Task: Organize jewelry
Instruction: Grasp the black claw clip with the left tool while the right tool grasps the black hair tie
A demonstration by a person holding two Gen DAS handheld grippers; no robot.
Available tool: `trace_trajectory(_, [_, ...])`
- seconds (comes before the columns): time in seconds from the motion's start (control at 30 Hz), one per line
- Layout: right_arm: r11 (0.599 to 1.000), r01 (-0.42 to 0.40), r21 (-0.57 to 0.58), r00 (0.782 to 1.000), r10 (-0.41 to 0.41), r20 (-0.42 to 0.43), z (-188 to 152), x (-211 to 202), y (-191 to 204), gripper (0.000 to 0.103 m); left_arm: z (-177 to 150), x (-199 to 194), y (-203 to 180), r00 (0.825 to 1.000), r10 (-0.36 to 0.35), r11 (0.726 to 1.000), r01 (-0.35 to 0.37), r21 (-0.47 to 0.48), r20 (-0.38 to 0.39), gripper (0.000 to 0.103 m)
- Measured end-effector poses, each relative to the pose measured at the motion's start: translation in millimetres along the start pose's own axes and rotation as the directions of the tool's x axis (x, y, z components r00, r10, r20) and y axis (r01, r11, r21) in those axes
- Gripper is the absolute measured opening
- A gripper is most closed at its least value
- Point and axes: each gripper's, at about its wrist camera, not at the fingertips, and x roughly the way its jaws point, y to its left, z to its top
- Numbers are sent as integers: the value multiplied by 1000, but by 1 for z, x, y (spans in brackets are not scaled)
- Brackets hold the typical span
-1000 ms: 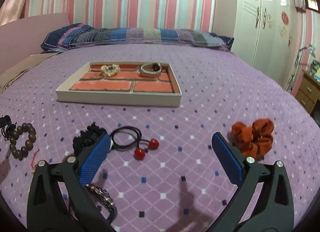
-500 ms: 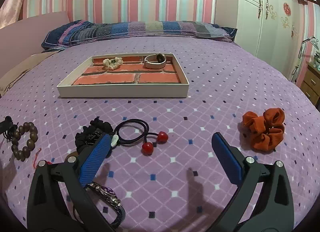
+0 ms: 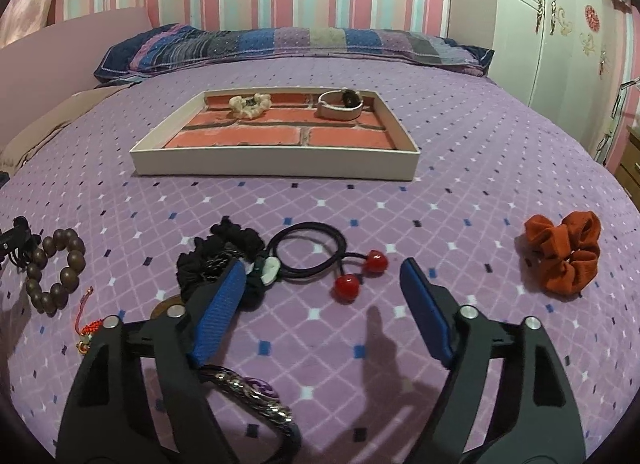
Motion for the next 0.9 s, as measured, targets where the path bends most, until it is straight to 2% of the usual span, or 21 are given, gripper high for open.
trace_trajectory(0.2, [1000,-2,-24,1000,2,-13,-2,5,11,68,-2,7,8,1000,4,1000,-4,1,-16,95])
trace_trajectory(0.43, [999,-41,-10,998,40,-52,-3,11,17,51,-1,8,10,1000,-5,1000,5,-2,-19,95])
trace_trajectory(0.57, [998,-57,2,996,57,-63,-4,15,18,45,-3,12,9,999,-22,1000,21,-8,-33,95])
trace_trajectory(0.77, [996,-87,8,992,87,-87,-4,24,23,27,-5,17,7,998,-25,1000,24,-16,-54,95])
trace_trajectory(0.9, [996,-94,-1,992,94,-85,-4,24,27,21,-5,18,8,998,-34,999,33,-22,-57,95])
